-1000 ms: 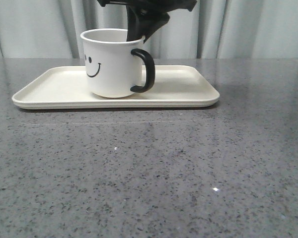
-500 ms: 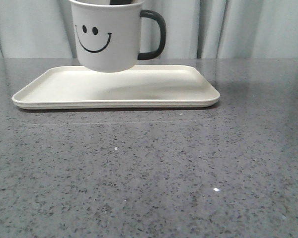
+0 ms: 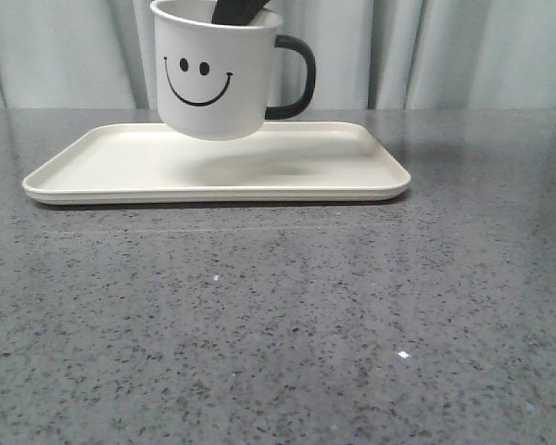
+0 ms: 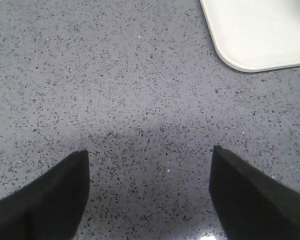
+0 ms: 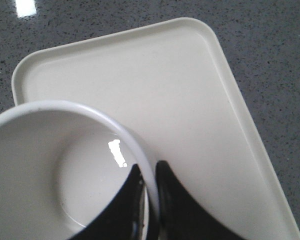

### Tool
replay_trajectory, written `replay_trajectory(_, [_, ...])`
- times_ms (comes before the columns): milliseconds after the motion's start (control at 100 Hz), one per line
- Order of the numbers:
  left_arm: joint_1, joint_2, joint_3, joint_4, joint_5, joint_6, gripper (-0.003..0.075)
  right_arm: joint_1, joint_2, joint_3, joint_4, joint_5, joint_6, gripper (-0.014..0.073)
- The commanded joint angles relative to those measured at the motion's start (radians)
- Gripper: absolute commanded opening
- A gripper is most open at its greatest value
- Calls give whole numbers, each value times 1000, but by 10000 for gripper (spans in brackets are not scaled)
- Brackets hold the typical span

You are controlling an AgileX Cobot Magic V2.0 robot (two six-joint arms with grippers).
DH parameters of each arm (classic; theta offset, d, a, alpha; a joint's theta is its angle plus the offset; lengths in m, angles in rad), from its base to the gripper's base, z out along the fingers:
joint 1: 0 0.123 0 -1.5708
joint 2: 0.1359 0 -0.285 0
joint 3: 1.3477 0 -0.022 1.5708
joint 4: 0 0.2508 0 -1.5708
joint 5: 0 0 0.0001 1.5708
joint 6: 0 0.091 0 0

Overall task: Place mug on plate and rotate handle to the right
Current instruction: 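Lift the mug slightly with the right gripper and turn it, handle swinging away, then set the mug back on the tray and open the right gripper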

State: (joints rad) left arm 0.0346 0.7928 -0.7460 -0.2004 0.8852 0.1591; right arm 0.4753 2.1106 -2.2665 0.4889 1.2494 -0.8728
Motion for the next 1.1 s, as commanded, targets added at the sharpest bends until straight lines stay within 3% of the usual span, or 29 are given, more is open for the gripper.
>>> replay_trajectory(0, [2, -6, -27, -14, -45, 2, 494, -2, -60, -40, 24, 86, -24, -62])
replay_trajectory(170, [2, -6, -27, -14, -45, 2, 494, -2, -60, -38, -37, 86, -24, -62])
replay_trajectory(1090, [2, -6, -27, -14, -45, 2, 494, 11, -2, -36, -31, 87, -24, -62])
